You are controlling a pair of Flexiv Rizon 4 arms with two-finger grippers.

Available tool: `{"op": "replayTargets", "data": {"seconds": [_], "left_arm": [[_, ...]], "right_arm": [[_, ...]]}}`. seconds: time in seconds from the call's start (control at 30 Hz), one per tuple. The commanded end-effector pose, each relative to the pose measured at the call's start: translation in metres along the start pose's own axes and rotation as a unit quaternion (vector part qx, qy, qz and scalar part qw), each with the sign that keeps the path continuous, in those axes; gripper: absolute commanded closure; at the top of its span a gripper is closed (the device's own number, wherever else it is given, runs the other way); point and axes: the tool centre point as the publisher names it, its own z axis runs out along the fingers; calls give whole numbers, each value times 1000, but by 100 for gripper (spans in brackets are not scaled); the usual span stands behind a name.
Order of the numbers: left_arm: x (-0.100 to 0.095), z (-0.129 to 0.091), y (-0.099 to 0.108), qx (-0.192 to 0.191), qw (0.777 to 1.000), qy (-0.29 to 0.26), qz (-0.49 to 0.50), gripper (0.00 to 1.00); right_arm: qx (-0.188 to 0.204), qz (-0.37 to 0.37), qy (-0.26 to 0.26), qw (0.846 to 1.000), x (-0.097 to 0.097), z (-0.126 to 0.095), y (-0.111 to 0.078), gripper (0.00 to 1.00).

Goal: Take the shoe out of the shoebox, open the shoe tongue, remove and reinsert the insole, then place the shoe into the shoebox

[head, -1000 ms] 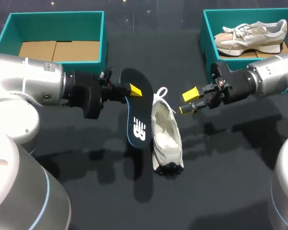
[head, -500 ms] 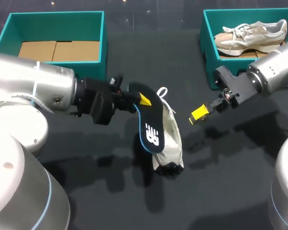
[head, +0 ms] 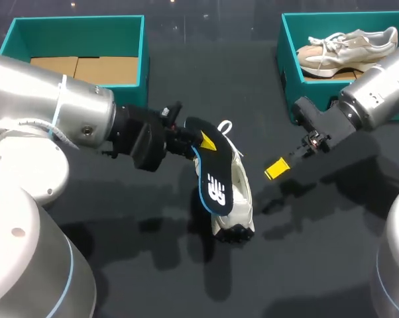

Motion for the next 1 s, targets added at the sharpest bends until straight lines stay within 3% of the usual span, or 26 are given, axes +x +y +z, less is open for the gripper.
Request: {"op": "replayTargets", "data": {"seconds": [0.03,0.2,0.3,0.73,0.8,1.0], "left_arm": [[5,10,-10,-1,999,-10,-41,100],[14,10,-22,10,994,-6,-104,100],[16,8,-27,41,986,-5,-159,100],[17,8,-31,38,986,3,-161,100],[21,15,-32,43,980,5,-193,100],[30,21,-35,66,953,-2,-295,100]], "right_arm": [[27,-33,-33,999,4,0,-5,0],[58,-112,-93,988,6,-3,-26,0],[52,-129,-146,979,5,-9,-35,0],[59,-133,-153,977,5,-11,-38,0],[88,-161,-188,965,4,-6,-35,0],[117,-246,-238,932,-10,3,-37,0]]}}
